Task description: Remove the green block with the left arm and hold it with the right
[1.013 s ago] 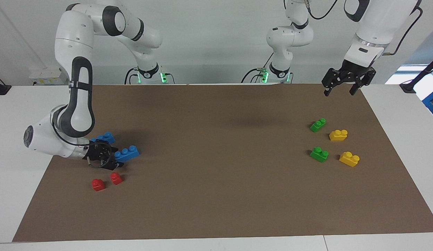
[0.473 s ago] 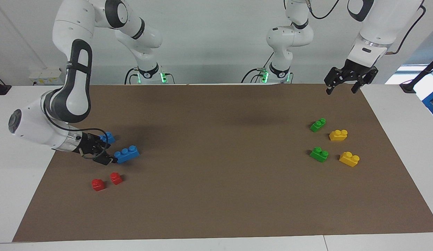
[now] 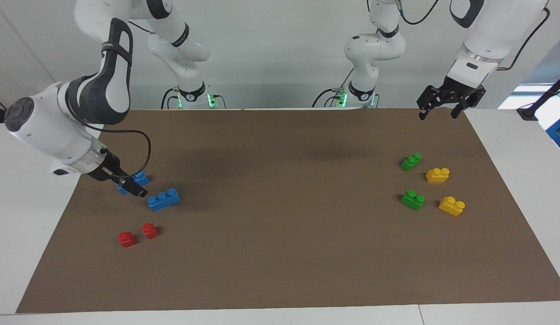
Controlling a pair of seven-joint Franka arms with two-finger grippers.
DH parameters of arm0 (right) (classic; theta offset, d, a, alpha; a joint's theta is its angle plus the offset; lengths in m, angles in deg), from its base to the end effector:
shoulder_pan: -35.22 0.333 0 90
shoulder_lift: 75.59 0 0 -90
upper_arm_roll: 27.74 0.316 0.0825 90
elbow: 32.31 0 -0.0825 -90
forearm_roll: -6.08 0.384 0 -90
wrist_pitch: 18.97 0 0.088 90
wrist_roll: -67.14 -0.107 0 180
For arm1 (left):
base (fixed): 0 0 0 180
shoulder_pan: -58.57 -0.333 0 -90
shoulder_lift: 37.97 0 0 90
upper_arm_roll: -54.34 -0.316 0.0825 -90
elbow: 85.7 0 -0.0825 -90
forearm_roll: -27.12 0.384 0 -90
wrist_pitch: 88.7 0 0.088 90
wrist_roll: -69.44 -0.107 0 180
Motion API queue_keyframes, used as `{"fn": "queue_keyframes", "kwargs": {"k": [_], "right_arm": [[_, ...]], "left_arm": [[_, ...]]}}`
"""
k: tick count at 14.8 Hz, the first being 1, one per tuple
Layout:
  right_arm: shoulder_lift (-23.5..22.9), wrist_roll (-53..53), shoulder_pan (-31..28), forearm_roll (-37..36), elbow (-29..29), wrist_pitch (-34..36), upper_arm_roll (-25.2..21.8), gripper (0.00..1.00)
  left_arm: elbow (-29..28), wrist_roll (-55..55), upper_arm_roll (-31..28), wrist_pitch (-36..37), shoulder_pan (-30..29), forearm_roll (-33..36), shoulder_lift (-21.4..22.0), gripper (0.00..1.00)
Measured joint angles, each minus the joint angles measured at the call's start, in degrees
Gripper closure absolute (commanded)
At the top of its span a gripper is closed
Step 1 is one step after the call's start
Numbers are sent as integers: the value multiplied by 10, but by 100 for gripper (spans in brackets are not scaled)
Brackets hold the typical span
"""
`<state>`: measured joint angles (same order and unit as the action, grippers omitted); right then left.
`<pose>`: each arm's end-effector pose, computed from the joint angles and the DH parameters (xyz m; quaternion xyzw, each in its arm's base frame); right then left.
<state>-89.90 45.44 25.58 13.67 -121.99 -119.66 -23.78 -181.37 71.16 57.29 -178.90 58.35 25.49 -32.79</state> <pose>0.6301 -0.0550 0.4954 -0.9649 0.2504 0.0384 0.0685 0.5250 -0.0293 0.6269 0.9999 -0.0086 -0.0030 0.0118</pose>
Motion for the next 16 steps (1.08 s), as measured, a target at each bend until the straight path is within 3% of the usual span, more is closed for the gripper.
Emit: {"fn": "queue_keyframes", "kwargs": {"k": [5,10,16], "right_arm": [[69,148,10,-34,2,51,0,0],[117,217,10,-53,3,126,0,0],[126,244,30,-89,3,155,1,0]], "left_arm": [[0,2,-4,0,0,-4,0,0],[0,1,-4,1,0,-5,1,0],[0,1,-2,0,0,-4,1,0]]}}
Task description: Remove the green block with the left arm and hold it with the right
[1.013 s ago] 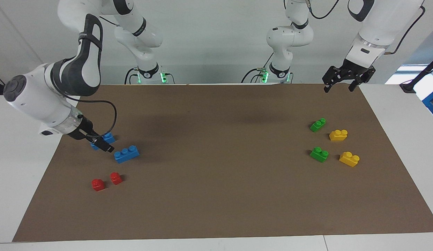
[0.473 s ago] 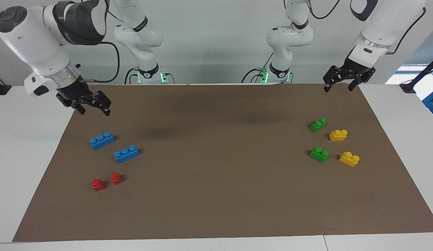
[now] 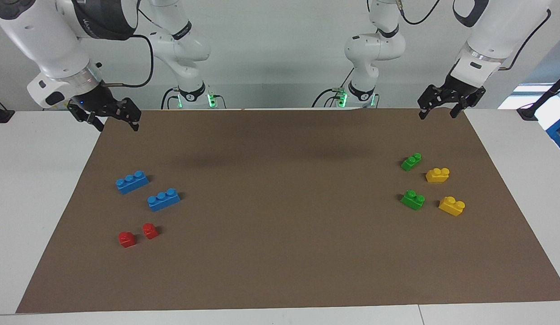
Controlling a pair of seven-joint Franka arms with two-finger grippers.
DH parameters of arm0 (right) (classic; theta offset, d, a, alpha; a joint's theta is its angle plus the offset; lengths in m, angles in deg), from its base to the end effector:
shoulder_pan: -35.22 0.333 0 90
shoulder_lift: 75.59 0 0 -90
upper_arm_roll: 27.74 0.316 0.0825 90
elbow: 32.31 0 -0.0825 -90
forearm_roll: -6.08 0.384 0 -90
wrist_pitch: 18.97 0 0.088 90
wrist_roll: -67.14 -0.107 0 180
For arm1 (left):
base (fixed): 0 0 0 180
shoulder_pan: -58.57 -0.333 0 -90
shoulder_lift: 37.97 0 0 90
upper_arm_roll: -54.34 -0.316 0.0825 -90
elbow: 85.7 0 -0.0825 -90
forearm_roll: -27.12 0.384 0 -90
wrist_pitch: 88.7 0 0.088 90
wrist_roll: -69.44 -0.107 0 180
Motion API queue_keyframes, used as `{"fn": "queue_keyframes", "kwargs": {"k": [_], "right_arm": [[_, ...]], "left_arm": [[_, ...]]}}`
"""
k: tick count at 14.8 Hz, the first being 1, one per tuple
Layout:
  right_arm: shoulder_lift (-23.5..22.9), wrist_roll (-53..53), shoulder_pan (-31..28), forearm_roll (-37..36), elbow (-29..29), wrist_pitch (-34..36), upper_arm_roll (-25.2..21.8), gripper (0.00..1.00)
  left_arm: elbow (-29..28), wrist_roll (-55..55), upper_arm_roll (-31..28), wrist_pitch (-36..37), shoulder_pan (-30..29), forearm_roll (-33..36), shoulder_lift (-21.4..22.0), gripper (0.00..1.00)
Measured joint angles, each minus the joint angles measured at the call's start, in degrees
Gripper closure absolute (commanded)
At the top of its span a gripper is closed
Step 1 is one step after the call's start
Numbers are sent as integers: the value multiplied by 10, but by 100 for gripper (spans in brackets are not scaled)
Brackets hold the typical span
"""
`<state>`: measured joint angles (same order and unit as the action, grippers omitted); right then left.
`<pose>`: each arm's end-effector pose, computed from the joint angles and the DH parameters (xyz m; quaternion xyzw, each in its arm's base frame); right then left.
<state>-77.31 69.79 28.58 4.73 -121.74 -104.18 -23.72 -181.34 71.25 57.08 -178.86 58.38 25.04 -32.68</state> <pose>0.5532 -0.0286 0.6057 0.9986 -0.0001 -0.0522 0.0083 0.5244 -0.0284 0.6281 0.9999 -0.0063 -0.0023 0.0159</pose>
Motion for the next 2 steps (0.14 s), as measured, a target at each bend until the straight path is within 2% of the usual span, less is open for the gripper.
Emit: {"fn": "queue_keyframes", "kwargs": {"k": [2], "right_arm": [[0,-8,0,1,2,0,0,0]], "left_arm": [[0,0,0,0,0,0,1,0]]}}
